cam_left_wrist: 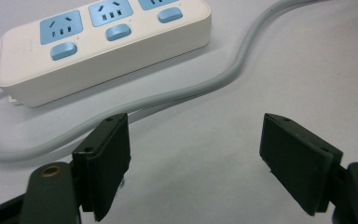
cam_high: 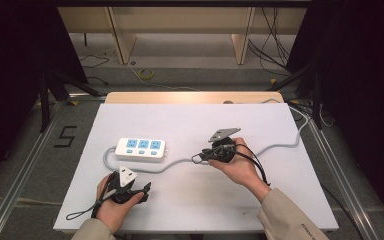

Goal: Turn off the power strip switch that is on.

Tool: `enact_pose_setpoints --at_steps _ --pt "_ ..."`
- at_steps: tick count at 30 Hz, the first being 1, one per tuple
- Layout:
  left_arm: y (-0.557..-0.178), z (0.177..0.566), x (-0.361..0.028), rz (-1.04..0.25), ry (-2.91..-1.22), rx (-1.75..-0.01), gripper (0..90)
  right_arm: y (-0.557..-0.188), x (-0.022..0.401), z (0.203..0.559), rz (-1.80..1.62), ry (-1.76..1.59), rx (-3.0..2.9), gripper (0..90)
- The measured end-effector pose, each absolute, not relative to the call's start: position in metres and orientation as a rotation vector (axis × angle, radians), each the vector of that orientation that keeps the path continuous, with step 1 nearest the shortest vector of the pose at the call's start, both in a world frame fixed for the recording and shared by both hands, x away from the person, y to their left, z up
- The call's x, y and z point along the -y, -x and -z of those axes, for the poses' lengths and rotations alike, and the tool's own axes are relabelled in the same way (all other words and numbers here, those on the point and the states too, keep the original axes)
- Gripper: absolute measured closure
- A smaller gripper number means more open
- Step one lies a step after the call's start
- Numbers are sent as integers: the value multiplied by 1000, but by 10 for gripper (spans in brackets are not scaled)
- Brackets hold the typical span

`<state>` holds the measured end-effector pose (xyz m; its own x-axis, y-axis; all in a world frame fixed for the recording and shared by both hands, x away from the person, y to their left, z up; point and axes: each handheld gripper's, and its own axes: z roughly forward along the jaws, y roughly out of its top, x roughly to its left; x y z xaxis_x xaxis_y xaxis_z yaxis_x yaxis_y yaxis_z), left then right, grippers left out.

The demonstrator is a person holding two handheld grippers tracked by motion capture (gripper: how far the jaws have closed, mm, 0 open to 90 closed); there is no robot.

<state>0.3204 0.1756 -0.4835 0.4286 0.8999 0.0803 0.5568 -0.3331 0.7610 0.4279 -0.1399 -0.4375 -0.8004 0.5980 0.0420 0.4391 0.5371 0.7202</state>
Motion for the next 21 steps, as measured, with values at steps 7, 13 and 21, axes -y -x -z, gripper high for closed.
enact_pose_setpoints --at_steps 7,13,21 --pt "-320 484 -176 -664 -2022 -1231 244 -421 155 439 -1113 -889 -2550 738" --pt "-320 484 -175 -664 -2024 -1227 244 -414 168 440 -1113 -908 -2534 714" --pt "-320 484 -175 -663 -2024 -1228 244 -402 188 443 -1128 -921 -2509 676"
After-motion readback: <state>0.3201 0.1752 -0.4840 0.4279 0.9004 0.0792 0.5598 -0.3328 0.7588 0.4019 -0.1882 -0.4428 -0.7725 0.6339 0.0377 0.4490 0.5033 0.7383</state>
